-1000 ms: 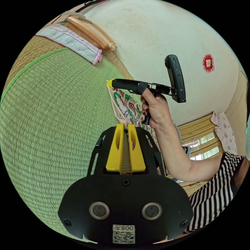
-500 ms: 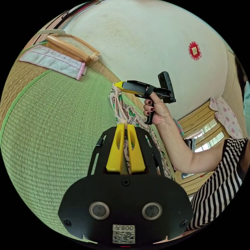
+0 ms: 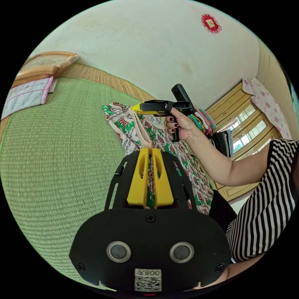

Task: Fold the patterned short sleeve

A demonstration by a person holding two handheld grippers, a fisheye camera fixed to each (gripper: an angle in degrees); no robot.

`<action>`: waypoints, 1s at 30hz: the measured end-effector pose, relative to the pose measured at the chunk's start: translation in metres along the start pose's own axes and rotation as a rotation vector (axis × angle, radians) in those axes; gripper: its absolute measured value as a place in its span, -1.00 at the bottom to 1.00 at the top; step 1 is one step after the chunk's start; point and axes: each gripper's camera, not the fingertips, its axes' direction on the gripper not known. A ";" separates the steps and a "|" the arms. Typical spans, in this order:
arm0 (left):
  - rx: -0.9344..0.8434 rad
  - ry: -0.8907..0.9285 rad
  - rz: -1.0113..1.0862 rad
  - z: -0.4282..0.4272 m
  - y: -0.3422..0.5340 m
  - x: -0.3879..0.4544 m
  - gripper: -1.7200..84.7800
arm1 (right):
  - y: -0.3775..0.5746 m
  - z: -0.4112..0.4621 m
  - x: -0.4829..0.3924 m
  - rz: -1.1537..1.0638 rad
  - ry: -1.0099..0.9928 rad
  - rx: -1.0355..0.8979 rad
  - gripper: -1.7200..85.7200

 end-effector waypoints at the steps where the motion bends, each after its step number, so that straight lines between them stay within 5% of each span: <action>1: -0.018 0.001 0.009 0.005 -0.004 0.002 -0.92 | 0.006 0.003 0.013 0.014 -0.006 -0.002 -0.93; 19: -0.109 0.021 -0.013 0.041 -0.039 0.005 -0.91 | 0.041 0.042 0.118 0.109 -0.046 0.071 -0.94; 30: -0.176 -0.047 -0.049 0.053 -0.054 0.006 -0.94 | 0.003 0.109 0.065 -0.073 0.013 -0.007 -0.96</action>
